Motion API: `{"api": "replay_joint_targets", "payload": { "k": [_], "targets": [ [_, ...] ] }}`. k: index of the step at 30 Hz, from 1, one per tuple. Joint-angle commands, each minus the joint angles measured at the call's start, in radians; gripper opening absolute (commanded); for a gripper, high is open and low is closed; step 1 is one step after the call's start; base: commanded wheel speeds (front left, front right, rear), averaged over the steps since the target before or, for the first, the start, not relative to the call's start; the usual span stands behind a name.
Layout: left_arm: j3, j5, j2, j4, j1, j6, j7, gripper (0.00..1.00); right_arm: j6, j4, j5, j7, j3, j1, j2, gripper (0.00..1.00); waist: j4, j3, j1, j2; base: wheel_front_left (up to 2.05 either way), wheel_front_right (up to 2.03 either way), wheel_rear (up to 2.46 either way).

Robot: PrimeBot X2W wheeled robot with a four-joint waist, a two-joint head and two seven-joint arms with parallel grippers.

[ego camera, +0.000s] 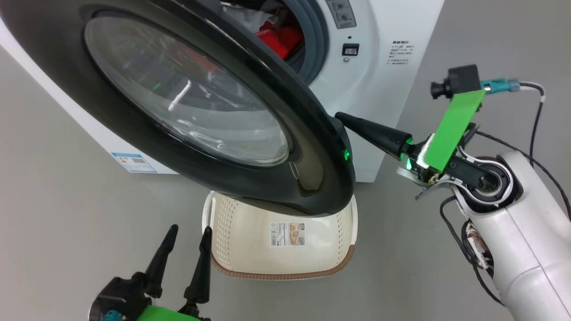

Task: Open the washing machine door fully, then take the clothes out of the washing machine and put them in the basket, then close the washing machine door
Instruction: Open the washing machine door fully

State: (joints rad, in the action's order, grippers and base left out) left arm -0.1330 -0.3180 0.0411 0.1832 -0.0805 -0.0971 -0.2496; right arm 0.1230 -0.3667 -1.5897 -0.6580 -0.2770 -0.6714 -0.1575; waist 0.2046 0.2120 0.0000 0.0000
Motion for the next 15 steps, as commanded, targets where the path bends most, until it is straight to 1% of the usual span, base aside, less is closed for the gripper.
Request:
{"api": "replay_joint_targets", "payload": {
  "k": [1, 7, 15],
  "targets": [
    [0.033, -0.004, 0.009, -0.029, -0.001, -0.004, -0.012, 1.00, 0.008, 0.021, 0.018, 0.009, -0.004, 0.026, 0.007, 1.00, -0.003, -0.003, 0.0000, 0.0000, 0.00, 0.00, 0.00],
    [0.038, -0.003, 0.009, -0.027, 0.008, -0.008, -0.012, 1.00, 0.008, 0.006, 0.041, 0.061, 0.009, 0.077, -0.009, 1.00, -0.020, -0.022, 0.0000, 0.0000, 0.00, 0.00, 0.00],
    [0.071, 0.009, 0.009, -0.020, 0.030, -0.013, -0.012, 1.00, 0.008, 0.003, 0.053, 0.131, 0.021, 0.188, -0.030, 1.00, -0.050, -0.054, 0.0000, 0.0000, 0.00, 0.00, 0.00]
  ]
}}
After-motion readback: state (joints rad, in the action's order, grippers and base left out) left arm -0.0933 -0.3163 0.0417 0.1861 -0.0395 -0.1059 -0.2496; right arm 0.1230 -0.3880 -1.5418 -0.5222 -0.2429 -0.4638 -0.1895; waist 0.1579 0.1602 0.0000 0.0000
